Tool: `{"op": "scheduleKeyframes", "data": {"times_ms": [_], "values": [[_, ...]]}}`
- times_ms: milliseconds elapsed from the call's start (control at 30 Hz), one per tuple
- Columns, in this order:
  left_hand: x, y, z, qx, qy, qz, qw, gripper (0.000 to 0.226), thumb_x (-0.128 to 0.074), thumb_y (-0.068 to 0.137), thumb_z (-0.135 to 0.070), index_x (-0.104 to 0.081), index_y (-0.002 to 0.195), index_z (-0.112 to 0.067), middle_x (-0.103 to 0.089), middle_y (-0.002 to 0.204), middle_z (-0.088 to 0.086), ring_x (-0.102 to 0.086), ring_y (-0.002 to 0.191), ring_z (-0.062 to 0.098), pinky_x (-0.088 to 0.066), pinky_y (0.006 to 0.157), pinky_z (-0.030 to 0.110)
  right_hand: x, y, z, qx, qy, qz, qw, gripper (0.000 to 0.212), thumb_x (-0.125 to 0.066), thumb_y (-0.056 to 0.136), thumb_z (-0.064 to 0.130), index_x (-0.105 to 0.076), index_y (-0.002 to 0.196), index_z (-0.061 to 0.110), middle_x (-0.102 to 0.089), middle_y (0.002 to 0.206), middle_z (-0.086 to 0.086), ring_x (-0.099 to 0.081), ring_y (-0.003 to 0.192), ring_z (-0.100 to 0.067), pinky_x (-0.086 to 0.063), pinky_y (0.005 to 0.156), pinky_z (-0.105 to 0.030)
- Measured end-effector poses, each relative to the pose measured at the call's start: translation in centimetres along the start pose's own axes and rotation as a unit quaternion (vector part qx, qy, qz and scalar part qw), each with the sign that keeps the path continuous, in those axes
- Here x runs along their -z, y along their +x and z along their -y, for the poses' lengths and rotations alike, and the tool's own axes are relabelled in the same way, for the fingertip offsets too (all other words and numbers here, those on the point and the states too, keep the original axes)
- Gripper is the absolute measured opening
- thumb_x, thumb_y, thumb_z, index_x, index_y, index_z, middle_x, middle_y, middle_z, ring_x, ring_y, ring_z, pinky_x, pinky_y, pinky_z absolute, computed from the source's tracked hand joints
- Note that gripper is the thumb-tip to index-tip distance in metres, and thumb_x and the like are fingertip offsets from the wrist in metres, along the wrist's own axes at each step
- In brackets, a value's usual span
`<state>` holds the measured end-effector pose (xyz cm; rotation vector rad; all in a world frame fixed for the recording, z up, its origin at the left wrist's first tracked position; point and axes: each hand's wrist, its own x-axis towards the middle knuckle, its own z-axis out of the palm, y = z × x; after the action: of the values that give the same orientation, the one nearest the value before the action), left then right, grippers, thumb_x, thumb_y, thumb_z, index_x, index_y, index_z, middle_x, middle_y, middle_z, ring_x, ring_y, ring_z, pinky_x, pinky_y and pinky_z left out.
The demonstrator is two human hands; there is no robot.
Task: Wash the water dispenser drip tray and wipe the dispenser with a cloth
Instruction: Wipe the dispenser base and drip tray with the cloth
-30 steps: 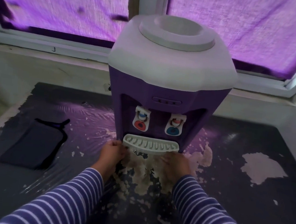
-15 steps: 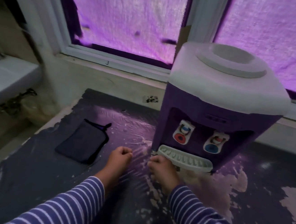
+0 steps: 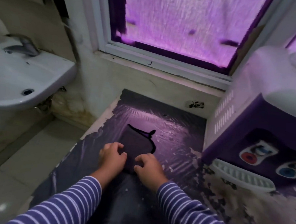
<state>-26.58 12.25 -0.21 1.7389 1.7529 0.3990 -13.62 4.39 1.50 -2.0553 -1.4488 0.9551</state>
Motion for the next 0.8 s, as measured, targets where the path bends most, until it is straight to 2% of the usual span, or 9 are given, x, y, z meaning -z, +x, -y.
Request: {"op": "scheduleKeyframes", "data": {"times_ms": [100,233,300,400,467,567,633,667,800], "values": [[0.8,1.8,1.3,0.035,0.035,0.032,0.998,0.054,-0.064,0.079,-0.032,-0.047,0.129,-0.019,-0.046,0.136,0.013,-0.041,0.125,0.034,-0.033,0.104,0.039,-1.5,1.2,1.2,0.03,-0.055,0.04,0.997,0.042,-0.057,0.088,0.018,-0.053,0.129,0.015,-0.036,0.147,-0.006,-0.034,0.136,-0.021,-0.028,0.111,-0.028],[1.1,3.2,1.8,0.035,0.012,0.083,0.996,0.061,-0.065,0.08,-0.025,-0.042,0.134,-0.011,-0.046,0.136,0.017,-0.046,0.123,0.035,-0.039,0.101,0.038,-2.6,1.8,1.4,0.001,-0.101,0.07,0.992,0.059,-0.057,0.087,0.021,-0.037,0.143,0.019,-0.022,0.157,-0.003,-0.024,0.143,-0.021,-0.026,0.115,-0.042],[1.4,3.7,1.5,0.033,-0.008,0.115,0.993,0.047,-0.068,0.078,-0.018,-0.052,0.122,-0.007,-0.057,0.123,0.017,-0.056,0.111,0.032,-0.045,0.089,0.033,-2.8,2.0,1.3,-0.002,-0.119,0.061,0.991,0.064,-0.057,0.086,0.022,-0.033,0.146,0.019,-0.023,0.157,-0.003,-0.022,0.143,-0.02,-0.026,0.116,-0.041],[2.1,3.6,0.1,0.019,-0.075,0.158,0.984,0.011,-0.067,0.074,-0.007,-0.061,0.083,-0.011,-0.067,0.089,0.012,-0.062,0.086,0.028,-0.045,0.07,0.029,-3.0,1.9,1.1,0.0,-0.107,0.049,0.993,0.07,-0.059,0.085,0.028,-0.029,0.147,0.02,-0.027,0.155,-0.004,-0.025,0.142,-0.019,-0.026,0.116,-0.037],[2.5,3.1,-1.5,-0.016,-0.108,0.171,0.979,0.015,-0.064,0.073,-0.006,-0.056,0.068,-0.018,-0.062,0.072,0.004,-0.059,0.073,0.022,-0.045,0.066,0.029,-2.8,1.6,1.2,-0.008,-0.044,0.022,0.999,0.074,-0.062,0.085,0.028,-0.024,0.149,0.02,-0.028,0.153,-0.003,-0.028,0.14,-0.018,-0.025,0.115,-0.03],[2.8,1.9,-4.6,-0.079,-0.127,0.194,0.97,0.022,-0.059,0.073,-0.004,-0.048,0.061,-0.018,-0.055,0.063,0.0,-0.05,0.06,0.014,-0.038,0.054,0.026,-1.8,1.0,1.3,-0.021,0.059,-0.066,0.996,0.073,-0.065,0.083,0.022,-0.029,0.146,0.017,-0.028,0.152,-0.005,-0.026,0.142,-0.017,-0.023,0.115,-0.028],[2.6,0.8,-6.5,-0.109,-0.148,0.211,0.96,0.026,-0.058,0.071,-0.001,-0.044,0.058,-0.018,-0.051,0.058,0.0,-0.046,0.057,0.015,-0.036,0.051,0.025,-0.6,0.3,1.0,-0.013,0.094,-0.129,0.987,0.065,-0.066,0.079,0.019,-0.039,0.139,0.016,-0.039,0.144,-0.005,-0.034,0.137,-0.019,-0.031,0.111,-0.034],[2.4,0.2,-7.5,-0.123,-0.151,0.215,0.957,0.028,-0.058,0.07,0.0,-0.042,0.057,-0.018,-0.049,0.056,0.0,-0.045,0.056,0.015,-0.035,0.048,0.022,0.1,-0.2,0.7,-0.01,0.106,-0.155,0.982,0.061,-0.067,0.078,0.02,-0.043,0.134,0.017,-0.045,0.136,-0.001,-0.04,0.13,-0.016,-0.035,0.106,-0.032],[0.9,-2.6,-10.8,-0.171,-0.152,0.233,0.945,0.027,-0.056,0.071,0.001,-0.043,0.058,-0.019,-0.049,0.057,0.0,-0.046,0.057,0.018,-0.036,0.054,0.027,3.0,-2.9,-1.0,-0.014,0.171,-0.205,0.964,0.054,-0.066,0.075,0.029,-0.044,0.122,0.046,-0.057,0.114,0.015,-0.057,0.104,-0.003,-0.045,0.087,-0.023]]}}
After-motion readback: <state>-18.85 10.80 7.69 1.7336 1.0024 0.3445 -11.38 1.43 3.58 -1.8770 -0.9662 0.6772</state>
